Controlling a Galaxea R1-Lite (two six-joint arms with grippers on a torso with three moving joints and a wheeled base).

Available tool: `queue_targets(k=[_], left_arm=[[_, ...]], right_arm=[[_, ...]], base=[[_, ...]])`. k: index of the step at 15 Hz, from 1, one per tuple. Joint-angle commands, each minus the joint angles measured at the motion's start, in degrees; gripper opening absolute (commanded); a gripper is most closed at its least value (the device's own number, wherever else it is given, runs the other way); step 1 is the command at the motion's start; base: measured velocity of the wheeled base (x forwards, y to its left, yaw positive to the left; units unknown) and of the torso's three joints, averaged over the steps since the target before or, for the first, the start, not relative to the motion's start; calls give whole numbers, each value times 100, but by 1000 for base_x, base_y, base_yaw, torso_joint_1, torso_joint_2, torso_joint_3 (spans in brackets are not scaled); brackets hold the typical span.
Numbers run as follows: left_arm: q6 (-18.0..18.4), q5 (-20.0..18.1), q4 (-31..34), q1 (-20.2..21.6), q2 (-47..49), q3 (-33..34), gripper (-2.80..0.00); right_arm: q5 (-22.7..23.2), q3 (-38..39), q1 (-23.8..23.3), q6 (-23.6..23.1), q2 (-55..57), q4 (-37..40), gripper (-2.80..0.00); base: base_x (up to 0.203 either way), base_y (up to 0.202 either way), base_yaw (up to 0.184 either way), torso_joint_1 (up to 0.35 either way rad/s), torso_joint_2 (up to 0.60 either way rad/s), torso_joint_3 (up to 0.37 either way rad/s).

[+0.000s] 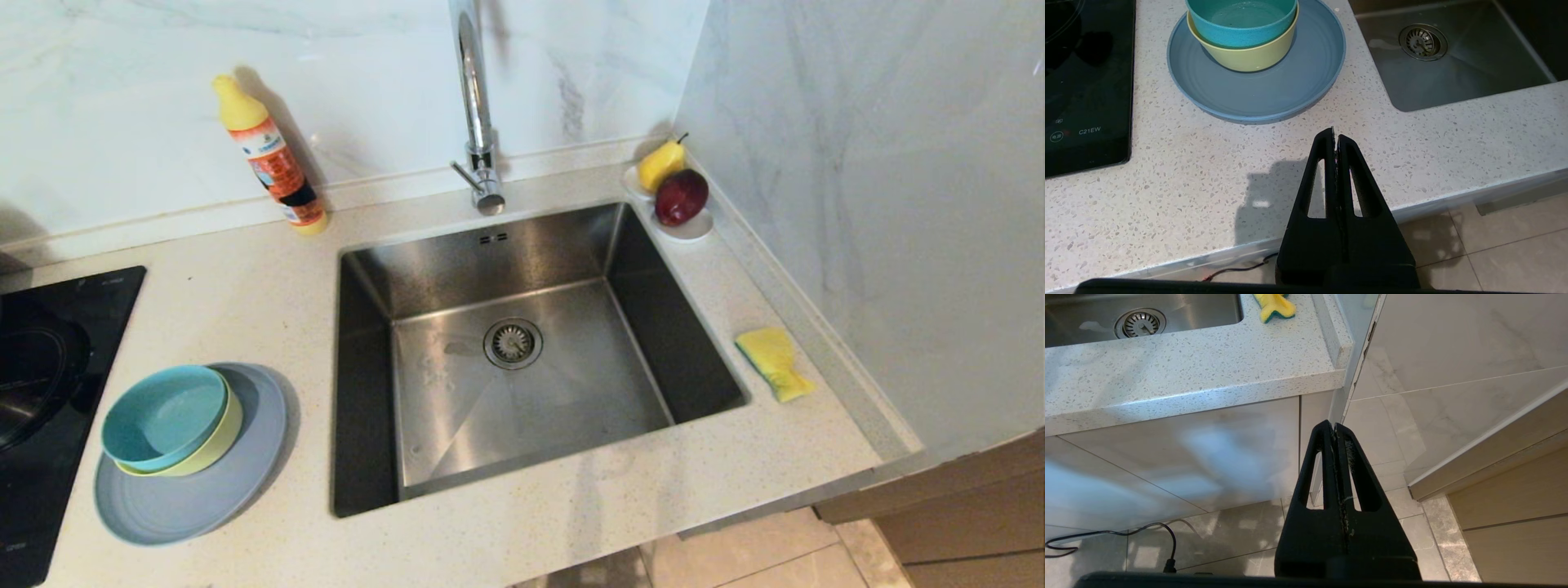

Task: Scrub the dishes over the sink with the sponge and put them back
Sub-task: Grab the dish soap

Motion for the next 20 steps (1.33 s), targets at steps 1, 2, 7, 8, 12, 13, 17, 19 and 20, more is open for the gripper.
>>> queue_targets(k=[1, 2, 7, 8, 12, 13, 17, 19, 20], left_arm=[[6, -2, 0, 0, -1, -6, -280], [14, 2, 4, 0, -1, 2, -280], [13, 23, 17, 0, -1, -8, -280], [15, 24, 28, 0, -1, -109, -280], [-7, 20, 51, 0, 641, -1369, -280], [-41, 30, 38, -2, 980, -1771, -280], [-195, 109, -100, -2, 2553, -2920, -280], [-280, 131, -530, -2, 3565, -3311, -280], [-308, 182, -787, -4, 4086, -3563, -280]], right_arm=[[2, 1, -2, -2, -2, -5, -280], [2, 1, 4, -2, -11, -5, -280], [2, 1, 7, -2, -11, -5, -280], [2, 1, 7, -2, -2, -5, -280], [2, 1, 7, -2, -7, -5, -280], [2, 1, 7, -2, -2, -5, -280], [2, 1, 3, -2, -2, -5, -280], [2, 1, 6, -2, -11, -5, -280], [2, 1, 7, -2, -9, -5, -280]], base=[[0, 0, 0, 0, 0, 0], [0, 0, 0, 0, 0, 0], [0, 0, 0, 0, 0, 0], [0, 0, 0, 0, 0, 0], [0, 0, 0, 0, 0, 0], [0, 0, 0, 0, 0, 0], [0, 0, 0, 0, 0, 0], [0, 0, 0, 0, 0, 0], [0, 0, 0, 0, 0, 0]])
